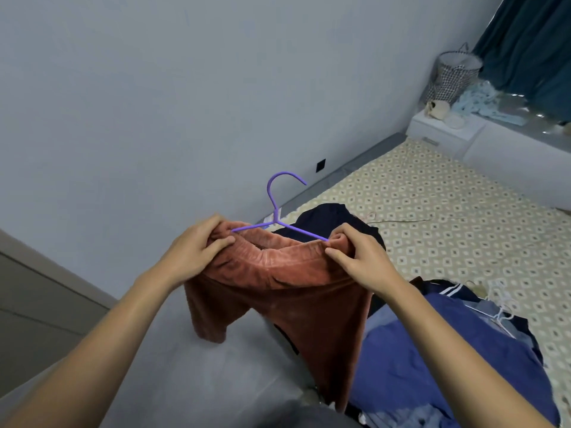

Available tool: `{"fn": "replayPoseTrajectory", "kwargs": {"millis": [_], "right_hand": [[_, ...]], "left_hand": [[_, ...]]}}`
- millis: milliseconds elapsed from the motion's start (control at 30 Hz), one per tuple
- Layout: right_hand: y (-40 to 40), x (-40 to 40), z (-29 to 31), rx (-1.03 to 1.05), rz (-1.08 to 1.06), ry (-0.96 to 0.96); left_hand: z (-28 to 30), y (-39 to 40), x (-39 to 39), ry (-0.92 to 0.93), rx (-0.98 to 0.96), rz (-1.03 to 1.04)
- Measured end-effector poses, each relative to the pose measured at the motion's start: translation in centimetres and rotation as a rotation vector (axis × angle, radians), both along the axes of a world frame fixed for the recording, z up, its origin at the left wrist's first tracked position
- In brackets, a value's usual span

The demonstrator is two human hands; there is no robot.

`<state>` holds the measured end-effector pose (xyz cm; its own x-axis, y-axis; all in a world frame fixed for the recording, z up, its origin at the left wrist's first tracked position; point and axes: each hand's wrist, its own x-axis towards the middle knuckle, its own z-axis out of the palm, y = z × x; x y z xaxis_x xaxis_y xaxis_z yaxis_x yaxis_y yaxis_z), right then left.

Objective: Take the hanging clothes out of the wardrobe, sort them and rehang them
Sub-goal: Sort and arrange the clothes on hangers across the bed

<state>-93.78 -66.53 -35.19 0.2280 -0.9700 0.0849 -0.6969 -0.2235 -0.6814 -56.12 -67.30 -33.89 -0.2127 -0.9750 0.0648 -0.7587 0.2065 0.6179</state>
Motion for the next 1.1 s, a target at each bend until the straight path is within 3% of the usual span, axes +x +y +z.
{"fn": "replayPoseTrajectory", "kwargs": {"millis": [267,500,700,1100], "right_hand": [[-5.4,2.1,-1.0,0.084,-0.072,0.041],[-8.7,5.1,-1.8,0.111,-0.292,0.074],[-9.5,10.6,-1.4,0.070,-0.531,0.154],[-13.8,12.9,-0.8,0.060,-0.722,0.086]], "left_hand": [[-1.8,-8.9,2.9,0.063,0.145,-0.155],[-5.3,-20.1,4.3,0.116,0.111,-0.368],[-6.4,-27.7,5.9,0.054,-0.010,-0.523],[-4.7,-35.9,4.6,0.095,-0.101,-0.592]]}}
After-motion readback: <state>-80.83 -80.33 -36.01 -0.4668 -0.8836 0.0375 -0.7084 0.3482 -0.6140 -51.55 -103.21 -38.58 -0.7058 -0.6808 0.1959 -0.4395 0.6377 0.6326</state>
